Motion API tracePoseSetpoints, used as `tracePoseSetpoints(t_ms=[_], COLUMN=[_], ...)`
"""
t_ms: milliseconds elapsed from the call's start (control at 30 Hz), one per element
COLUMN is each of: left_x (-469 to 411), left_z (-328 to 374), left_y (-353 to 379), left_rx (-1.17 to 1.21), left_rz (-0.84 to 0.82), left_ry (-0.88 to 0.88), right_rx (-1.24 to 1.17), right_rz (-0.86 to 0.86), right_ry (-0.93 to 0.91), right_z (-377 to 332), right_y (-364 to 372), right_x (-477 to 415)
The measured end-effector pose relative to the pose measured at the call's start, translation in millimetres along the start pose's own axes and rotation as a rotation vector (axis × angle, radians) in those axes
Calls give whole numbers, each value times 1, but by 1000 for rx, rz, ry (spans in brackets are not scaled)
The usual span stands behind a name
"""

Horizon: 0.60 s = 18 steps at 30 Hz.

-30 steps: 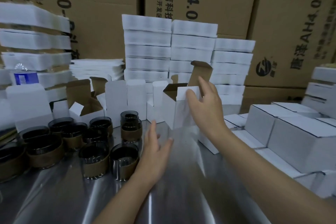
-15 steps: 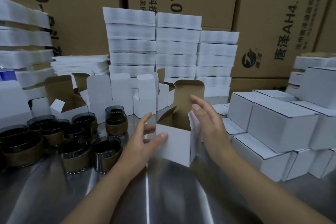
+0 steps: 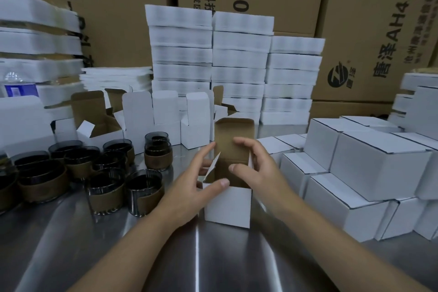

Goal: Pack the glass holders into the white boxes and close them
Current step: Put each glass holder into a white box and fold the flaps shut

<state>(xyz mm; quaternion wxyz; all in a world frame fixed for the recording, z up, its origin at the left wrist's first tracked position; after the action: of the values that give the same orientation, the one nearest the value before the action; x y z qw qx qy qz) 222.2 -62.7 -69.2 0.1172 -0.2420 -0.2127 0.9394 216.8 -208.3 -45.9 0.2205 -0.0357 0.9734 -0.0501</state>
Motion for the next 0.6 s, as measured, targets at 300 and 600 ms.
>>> tracePoseSetpoints(t_ms=[300, 600], left_x=[-3, -3], left_z=[-3, 3], left_y=[-6, -10], left_rx=[29, 48], left_rz=[135, 135], left_ry=[9, 26], right_rx=[12, 53], right_rz=[-50, 43], right_ry=[69, 101], right_z=[8, 9], right_y=[0, -12], right_x=[-6, -8])
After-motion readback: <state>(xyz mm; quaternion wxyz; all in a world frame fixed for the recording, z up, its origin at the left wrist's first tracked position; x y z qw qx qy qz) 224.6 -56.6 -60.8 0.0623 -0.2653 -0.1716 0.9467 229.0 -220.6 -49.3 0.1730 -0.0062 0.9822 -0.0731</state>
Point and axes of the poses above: each hand's wrist, its own x-axis away from the middle knuckle, its own y-axis out of the palm, z = x × y, the point moved 6 cm from there along -x, towards the middle knuckle, and after that the axes turned 4 degrees about -x, right-handed, at the moved point
